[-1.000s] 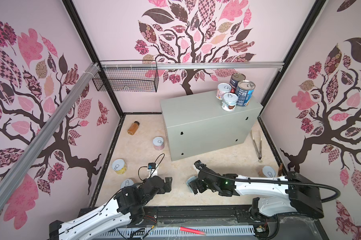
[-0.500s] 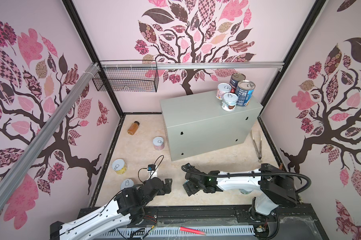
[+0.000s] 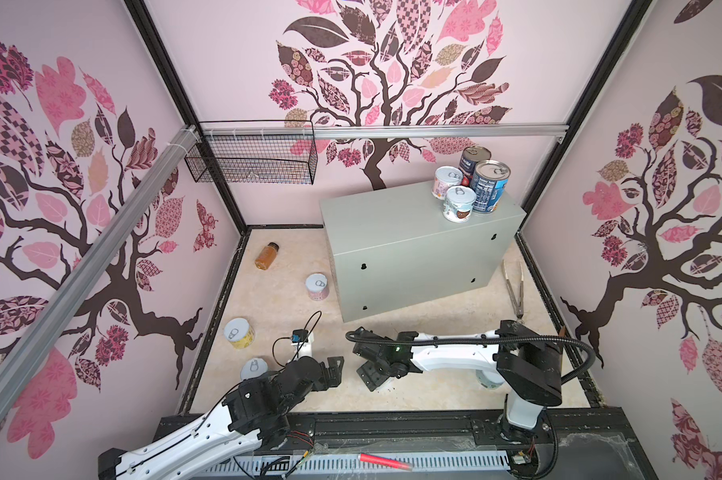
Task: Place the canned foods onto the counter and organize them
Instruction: 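Lift the pale blue-green can and draw it toward the robot with the right gripper, then carry the pale blue-green can up over the cabinet top with the right gripper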
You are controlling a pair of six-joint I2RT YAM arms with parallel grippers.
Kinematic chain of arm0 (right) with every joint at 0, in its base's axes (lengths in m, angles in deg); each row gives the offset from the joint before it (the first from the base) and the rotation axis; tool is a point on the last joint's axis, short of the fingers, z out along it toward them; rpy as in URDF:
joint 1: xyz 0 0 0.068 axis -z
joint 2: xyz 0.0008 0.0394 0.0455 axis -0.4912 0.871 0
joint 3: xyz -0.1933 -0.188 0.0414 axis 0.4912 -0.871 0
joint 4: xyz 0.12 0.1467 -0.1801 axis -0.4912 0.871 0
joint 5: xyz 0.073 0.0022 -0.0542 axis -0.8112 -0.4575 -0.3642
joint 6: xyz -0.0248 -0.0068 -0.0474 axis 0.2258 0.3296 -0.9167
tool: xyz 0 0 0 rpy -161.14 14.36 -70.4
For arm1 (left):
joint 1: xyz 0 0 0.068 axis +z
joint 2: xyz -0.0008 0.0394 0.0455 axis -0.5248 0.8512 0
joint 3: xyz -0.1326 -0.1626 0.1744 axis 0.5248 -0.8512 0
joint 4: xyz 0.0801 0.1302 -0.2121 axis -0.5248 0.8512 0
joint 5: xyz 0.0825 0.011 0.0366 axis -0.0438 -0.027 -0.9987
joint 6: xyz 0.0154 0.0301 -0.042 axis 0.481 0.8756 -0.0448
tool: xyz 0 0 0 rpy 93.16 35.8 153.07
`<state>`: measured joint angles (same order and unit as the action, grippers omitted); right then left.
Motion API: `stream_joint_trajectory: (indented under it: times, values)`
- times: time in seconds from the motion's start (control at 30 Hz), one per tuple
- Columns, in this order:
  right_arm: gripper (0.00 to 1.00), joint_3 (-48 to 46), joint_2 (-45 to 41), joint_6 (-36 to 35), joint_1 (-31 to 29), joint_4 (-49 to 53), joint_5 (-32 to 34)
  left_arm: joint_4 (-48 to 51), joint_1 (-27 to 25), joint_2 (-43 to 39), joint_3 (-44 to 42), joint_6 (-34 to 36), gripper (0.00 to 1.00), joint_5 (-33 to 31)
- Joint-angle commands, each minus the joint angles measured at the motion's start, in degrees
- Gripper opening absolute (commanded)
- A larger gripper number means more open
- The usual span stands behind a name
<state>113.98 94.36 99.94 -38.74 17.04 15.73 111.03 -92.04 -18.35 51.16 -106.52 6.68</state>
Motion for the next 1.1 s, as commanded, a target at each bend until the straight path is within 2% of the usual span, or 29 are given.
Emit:
stream_joint_trajectory:
  times: [0.0,0.23,0.47,0.67,1.07]
  values:
    - [0.85,2.0,2.6,-1.5,0.0,7.0,-0.8,0.4,0.0,-0.5,-1.1,-0.1,0.98,0.3]
    - [0.67,5.5,3.7,-2.6,0.1,10.6,0.4,0.1,-0.1,-0.3,-1.0,0.2,0.98,0.2]
    - [0.59,5.0,-0.3,-2.2,1.7,8.9,2.1,0.4,0.0,-0.2,0.4,0.4,0.98,0.5]
    - [0.55,0.9,-11.4,-2.2,4.6,2.3,3.9,1.3,-0.1,1.5,4.2,2.1,0.98,0.4]
    - [0.39,-3.1,-34.4,-7.5,4.7,-5.8,16.8,3.9,-0.1,6.3,15.1,7.9,0.98,-2.6]
